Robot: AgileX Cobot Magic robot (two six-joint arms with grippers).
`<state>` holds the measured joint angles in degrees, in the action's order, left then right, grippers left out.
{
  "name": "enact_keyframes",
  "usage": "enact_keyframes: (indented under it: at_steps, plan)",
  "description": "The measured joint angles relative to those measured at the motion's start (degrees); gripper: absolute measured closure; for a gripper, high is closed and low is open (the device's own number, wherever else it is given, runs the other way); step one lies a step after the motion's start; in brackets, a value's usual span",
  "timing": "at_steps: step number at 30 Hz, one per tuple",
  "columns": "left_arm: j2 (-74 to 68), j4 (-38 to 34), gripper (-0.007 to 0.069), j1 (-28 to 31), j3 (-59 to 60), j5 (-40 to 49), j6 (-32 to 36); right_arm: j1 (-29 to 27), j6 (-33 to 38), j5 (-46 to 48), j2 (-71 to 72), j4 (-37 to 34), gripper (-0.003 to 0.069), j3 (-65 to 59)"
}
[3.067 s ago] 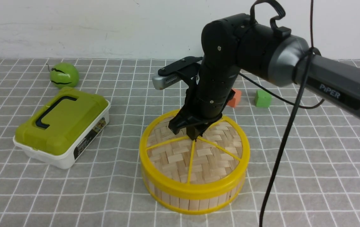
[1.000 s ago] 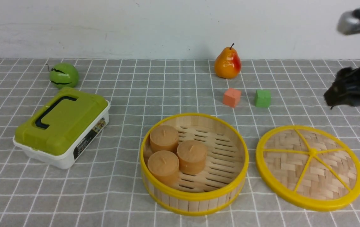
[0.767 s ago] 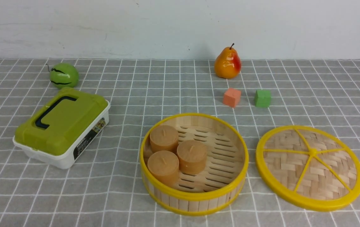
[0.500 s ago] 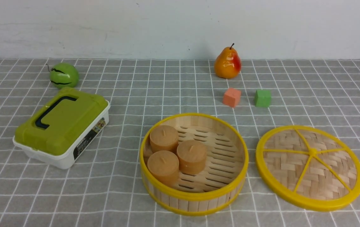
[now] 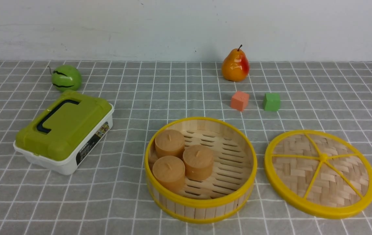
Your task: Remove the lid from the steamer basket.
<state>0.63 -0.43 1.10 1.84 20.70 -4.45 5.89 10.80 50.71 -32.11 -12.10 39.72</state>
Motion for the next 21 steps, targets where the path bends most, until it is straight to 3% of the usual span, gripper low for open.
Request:
enact_keyframes:
  at_steps: [13, 18, 21]
  plan:
    - [0.0, 0.0, 0.0386, 0.0, 0.0, 0.0, 0.0, -0.1, 0.0, -0.03, 1.15, 2.78, 0.0675, -2.56]
    - [0.0, 0.0, 0.0386, 0.0, 0.0, 0.0, 0.0, -0.17, 0.0, -12.5, 11.49, 3.41, 0.067, -14.09]
    - [0.0, 0.0, 0.0386, 0.0, 0.0, 0.0, 0.0, -1.51, -1.71, -25.12, 23.14, 5.7, 0.0667, -26.81]
